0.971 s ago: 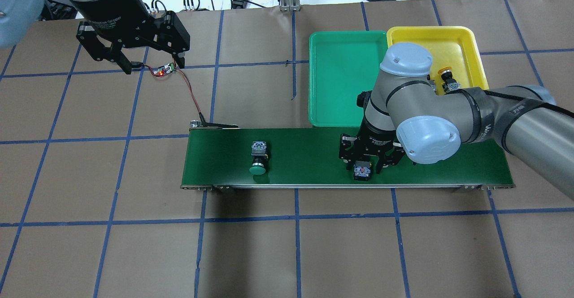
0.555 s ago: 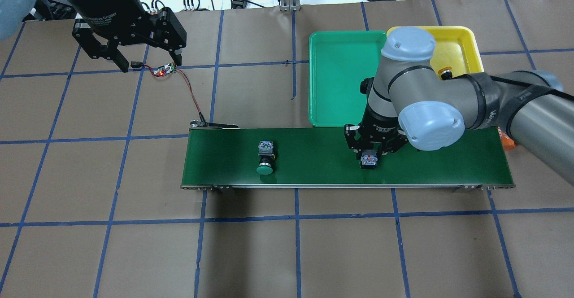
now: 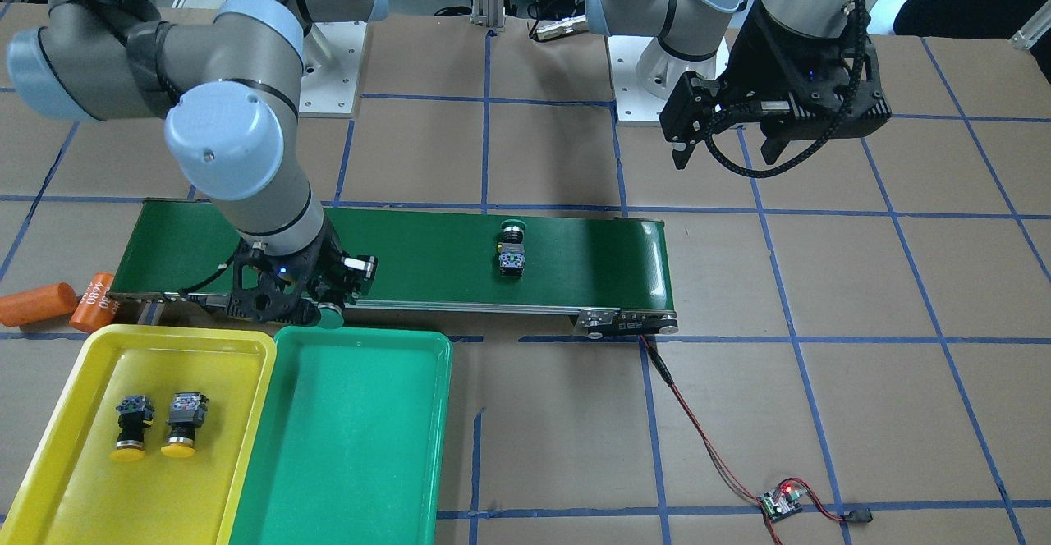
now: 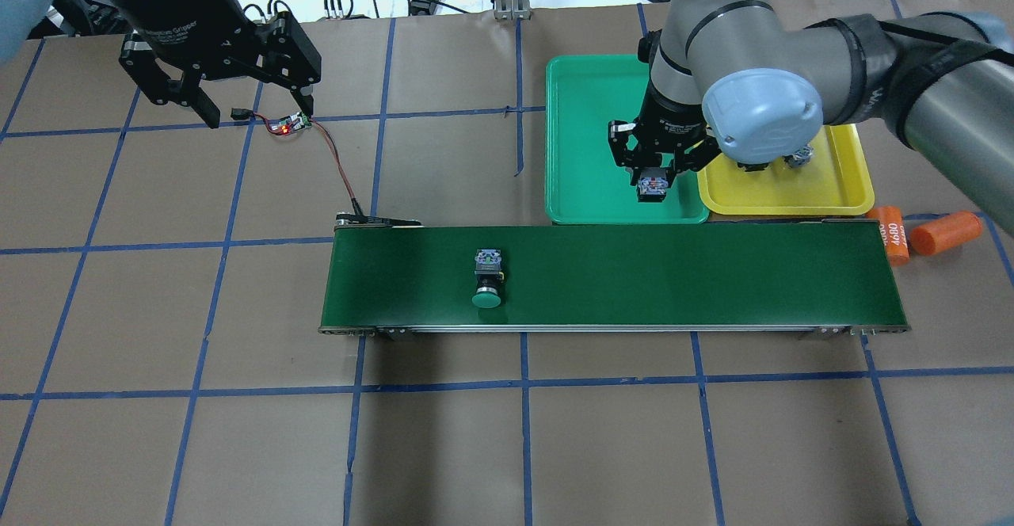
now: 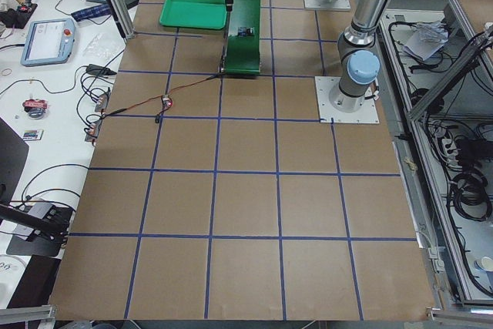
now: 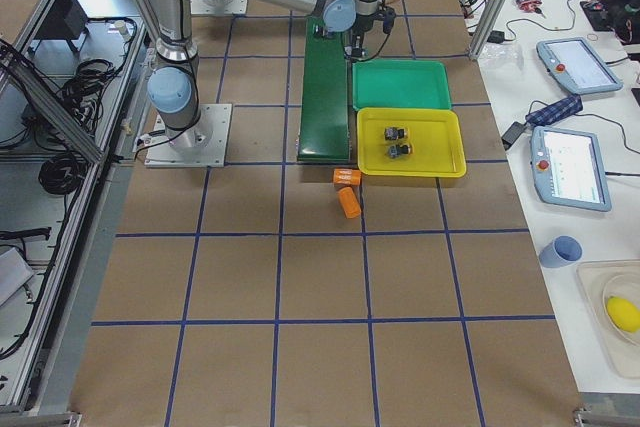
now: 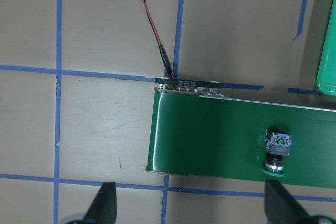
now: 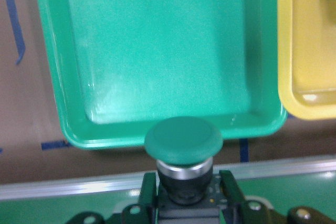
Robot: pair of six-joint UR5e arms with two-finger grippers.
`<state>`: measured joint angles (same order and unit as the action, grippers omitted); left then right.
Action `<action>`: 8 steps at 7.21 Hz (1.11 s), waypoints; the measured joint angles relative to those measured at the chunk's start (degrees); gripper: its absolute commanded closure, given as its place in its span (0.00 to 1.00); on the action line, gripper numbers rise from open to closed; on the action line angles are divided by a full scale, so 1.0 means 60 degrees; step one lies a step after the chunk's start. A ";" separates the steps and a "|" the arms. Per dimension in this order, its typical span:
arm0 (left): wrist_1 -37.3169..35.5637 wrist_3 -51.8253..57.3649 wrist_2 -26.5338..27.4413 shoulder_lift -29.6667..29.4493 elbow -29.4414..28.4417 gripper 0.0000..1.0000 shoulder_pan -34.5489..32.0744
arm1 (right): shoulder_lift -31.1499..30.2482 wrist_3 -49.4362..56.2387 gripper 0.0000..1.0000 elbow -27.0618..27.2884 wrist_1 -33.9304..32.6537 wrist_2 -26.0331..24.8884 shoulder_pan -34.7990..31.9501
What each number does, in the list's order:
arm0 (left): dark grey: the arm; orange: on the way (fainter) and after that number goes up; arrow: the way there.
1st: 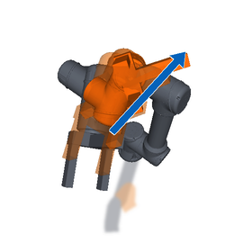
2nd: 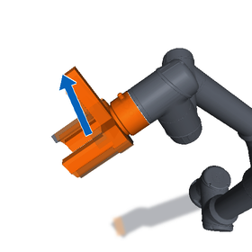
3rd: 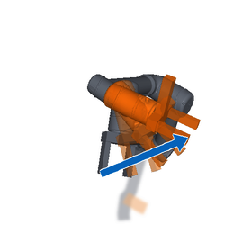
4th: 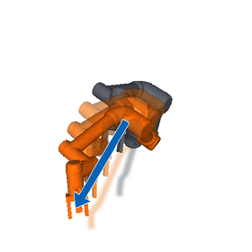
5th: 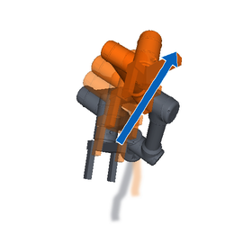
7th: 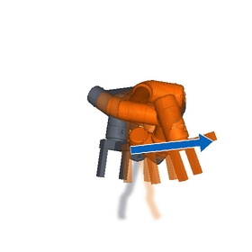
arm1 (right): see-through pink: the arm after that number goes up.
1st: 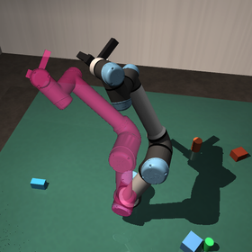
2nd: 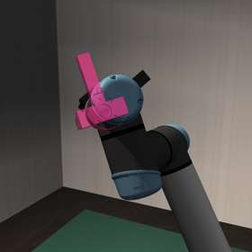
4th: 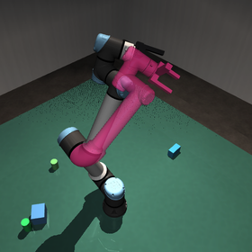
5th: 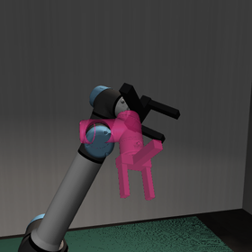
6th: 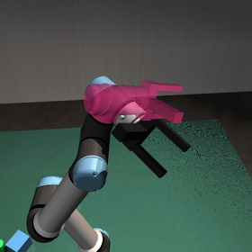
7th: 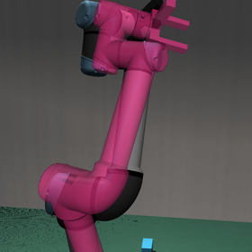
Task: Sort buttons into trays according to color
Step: 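Carry the green button into the green tray with the right gripper, then open the right gripper to release the green button in the tray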
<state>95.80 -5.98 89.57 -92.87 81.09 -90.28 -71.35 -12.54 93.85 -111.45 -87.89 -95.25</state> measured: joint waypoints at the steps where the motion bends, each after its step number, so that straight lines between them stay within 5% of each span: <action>1: 0.0000 0.0000 -0.0009 -0.0004 0.0001 0.00 0.0003 | 0.0715 0.0017 0.97 -0.0352 -0.0570 -0.0067 0.0030; 3: 0.0000 0.0000 -0.0021 -0.0003 0.0004 0.00 0.0003 | 0.1700 0.0220 0.78 -0.0657 -0.1139 -0.0541 0.0231; 4: 0.0000 0.0000 -0.0027 0.0008 0.0005 0.00 0.0001 | 0.1891 0.0301 0.53 -0.0658 -0.1245 -0.0667 0.0460; 5: -0.0003 0.0000 -0.0029 0.0016 0.0005 0.00 -0.0006 | 0.2009 0.0300 0.51 -0.0638 -0.1288 -0.0608 0.0636; 7: -0.0012 0.0000 -0.0031 0.0015 0.0005 0.00 -0.0010 | 0.2185 0.0230 0.00 -0.0631 -0.1308 -0.0134 0.0695; 8: -0.0014 0.0000 -0.0031 0.0015 0.0005 0.00 -0.0012 | 0.2212 0.0251 0.00 -0.0640 -0.1313 -0.0034 0.0702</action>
<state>95.72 -5.97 89.39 -92.78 81.12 -90.35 -58.08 -11.04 90.01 -119.32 -88.09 -91.04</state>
